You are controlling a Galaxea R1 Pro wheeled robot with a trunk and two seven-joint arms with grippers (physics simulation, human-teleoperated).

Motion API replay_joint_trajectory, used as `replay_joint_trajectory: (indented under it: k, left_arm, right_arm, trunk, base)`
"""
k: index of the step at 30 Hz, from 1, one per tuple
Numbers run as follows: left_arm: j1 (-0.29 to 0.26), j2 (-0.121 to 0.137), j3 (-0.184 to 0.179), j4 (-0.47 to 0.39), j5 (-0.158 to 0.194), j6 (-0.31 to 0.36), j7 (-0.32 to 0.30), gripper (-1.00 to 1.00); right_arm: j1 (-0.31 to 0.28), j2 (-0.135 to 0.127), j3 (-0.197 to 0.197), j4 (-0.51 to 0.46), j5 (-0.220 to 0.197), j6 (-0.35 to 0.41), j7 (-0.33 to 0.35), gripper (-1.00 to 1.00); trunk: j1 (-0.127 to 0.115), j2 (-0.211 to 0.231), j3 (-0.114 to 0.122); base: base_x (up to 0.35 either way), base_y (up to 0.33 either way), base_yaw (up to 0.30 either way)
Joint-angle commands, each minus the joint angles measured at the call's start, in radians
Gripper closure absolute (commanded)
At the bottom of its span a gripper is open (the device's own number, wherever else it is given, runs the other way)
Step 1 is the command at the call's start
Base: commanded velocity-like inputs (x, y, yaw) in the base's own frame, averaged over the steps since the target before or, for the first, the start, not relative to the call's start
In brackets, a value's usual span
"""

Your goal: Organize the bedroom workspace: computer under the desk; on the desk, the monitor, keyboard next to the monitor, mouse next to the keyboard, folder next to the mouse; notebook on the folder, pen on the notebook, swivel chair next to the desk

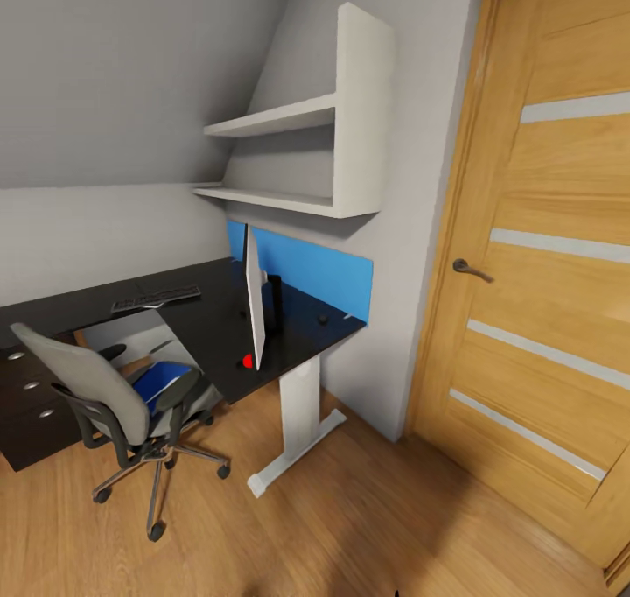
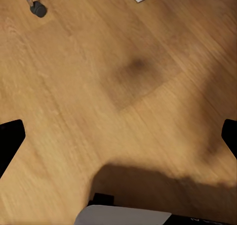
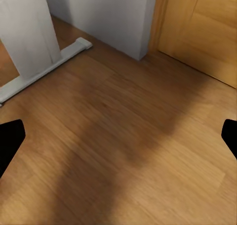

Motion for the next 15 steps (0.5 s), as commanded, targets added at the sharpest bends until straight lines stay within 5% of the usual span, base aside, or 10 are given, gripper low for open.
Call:
replay_joint_trajectory:
  k: [1, 6, 15]
  left_arm:
    - [0.001, 0.0, 0.001, -0.002, 0.002, -0.001, 0.001, -1.0]
    - [0.001, 0.0, 0.002, -0.002, 0.003, -0.001, 0.001, -1.0]
    - [0.001, 0.001, 0.005, -0.002, 0.004, -0.001, 0.001, -1.0]
  right_arm:
    - [-0.001, 0.0, -0.001, 0.001, 0.007, -0.002, -0.005, -1.0]
    - [-0.001, 0.002, -0.002, 0.001, 0.008, -0.004, -0.006, -1.0]
    - [-0.001, 0.006, -0.001, 0.001, 0.013, -0.004, -0.008, -1.0]
  trunk:
    - [0.0, -0.001, -0.001]
    - [0.0, -0.001, -0.001]
    - [0.0, -0.001, -0.003]
  base:
    - [0.0, 0.0, 0.004]
    - [0.0, 0.0, 0.019]
    - [0.0, 0.0, 0.25]
